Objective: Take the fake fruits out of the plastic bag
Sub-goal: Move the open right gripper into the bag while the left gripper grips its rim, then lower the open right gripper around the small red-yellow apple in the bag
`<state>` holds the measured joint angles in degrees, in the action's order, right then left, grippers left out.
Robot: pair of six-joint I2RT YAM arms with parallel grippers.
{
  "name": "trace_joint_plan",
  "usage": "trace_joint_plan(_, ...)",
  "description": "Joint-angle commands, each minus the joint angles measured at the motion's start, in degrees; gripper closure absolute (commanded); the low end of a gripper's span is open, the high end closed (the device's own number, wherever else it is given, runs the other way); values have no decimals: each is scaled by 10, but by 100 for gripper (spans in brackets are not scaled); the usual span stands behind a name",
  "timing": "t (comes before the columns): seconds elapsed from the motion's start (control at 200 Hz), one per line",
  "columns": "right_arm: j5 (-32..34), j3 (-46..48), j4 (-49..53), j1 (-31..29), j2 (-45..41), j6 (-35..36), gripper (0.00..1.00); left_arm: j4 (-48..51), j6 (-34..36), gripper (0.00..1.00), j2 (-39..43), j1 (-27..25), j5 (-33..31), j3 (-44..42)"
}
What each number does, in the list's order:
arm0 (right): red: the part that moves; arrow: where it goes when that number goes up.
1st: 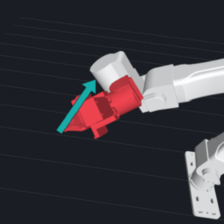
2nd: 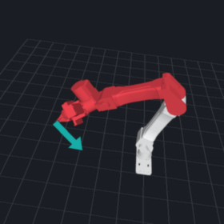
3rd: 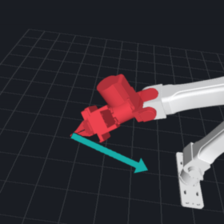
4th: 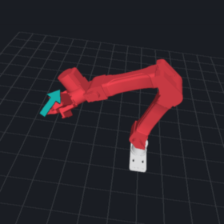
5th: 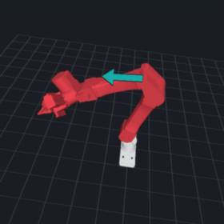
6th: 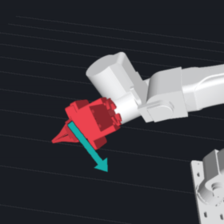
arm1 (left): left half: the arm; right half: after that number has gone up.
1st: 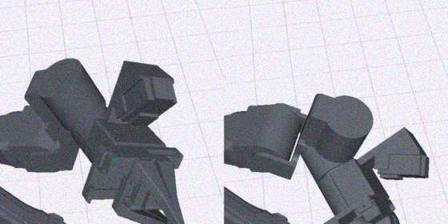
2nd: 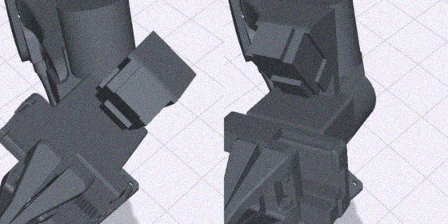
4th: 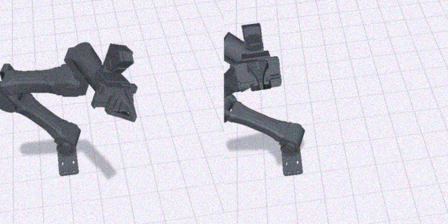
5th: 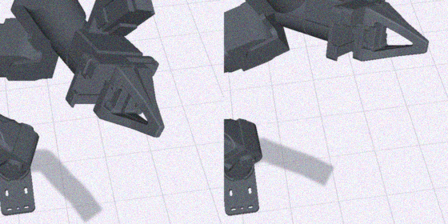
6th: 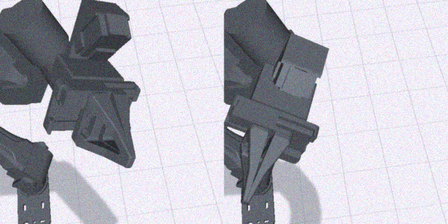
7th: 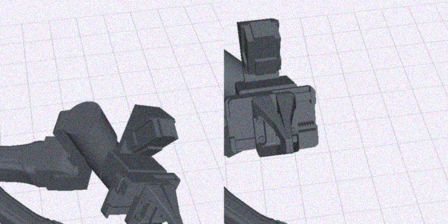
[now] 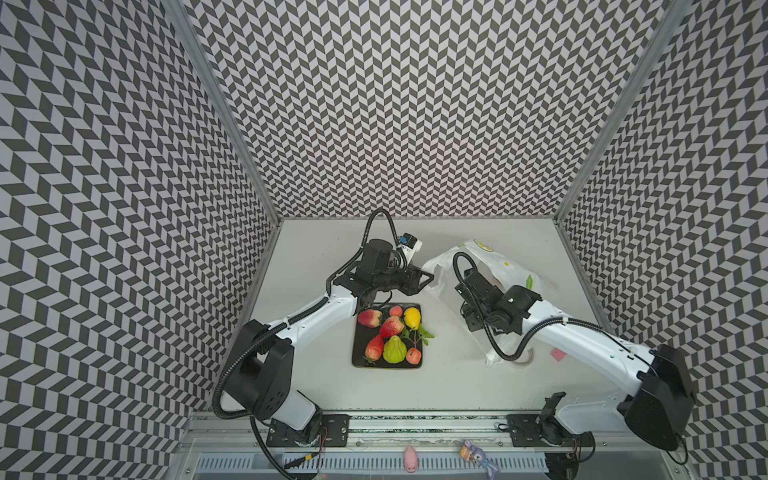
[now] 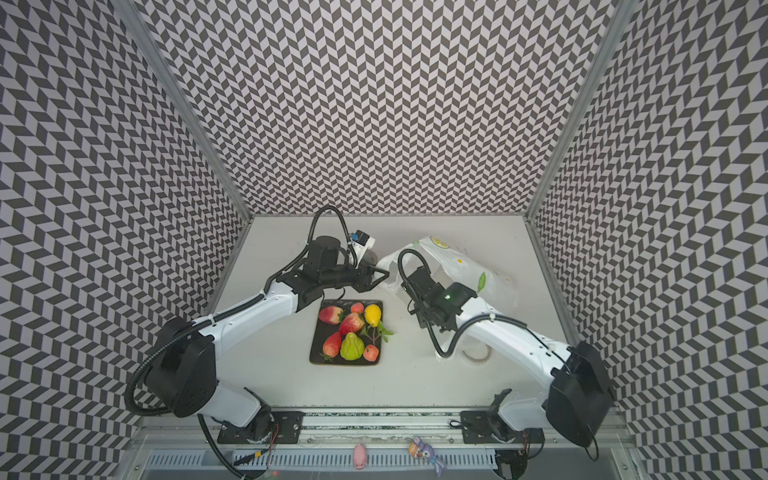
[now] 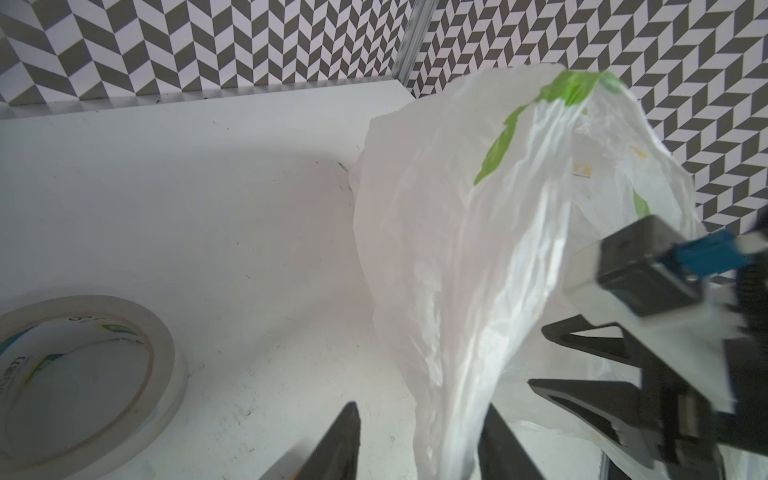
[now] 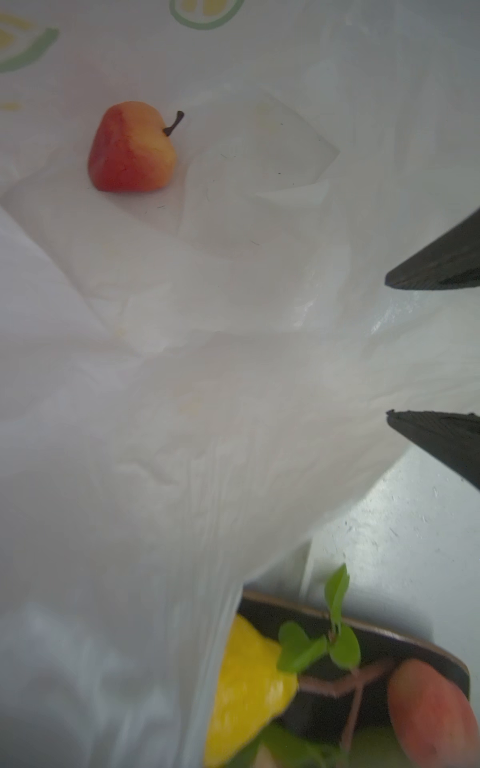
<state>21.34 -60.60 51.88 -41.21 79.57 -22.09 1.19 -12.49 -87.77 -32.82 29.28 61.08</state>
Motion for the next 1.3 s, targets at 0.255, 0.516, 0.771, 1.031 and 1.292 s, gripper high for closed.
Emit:
trace_joint_plan(0.255,15,11,-43,77,74,39,52,-55,-19,100,21,-30,-5,33)
trace_joint_plan(0.516,-81,43,-119,176,50,-25,41,-41,-5,100,71,-52,-36,-3)
trace_joint_plan(0.771,-135,86,-192,263,9,-102,30,-20,18,100,104,-87,-43,-44)
trace_joint_plan(1.031,-209,110,-306,316,4,-194,25,-17,29,100,117,-118,-37,-61)
trace_joint_plan(1.292,-242,119,-444,323,46,-353,27,-22,46,100,105,-159,-27,-47)
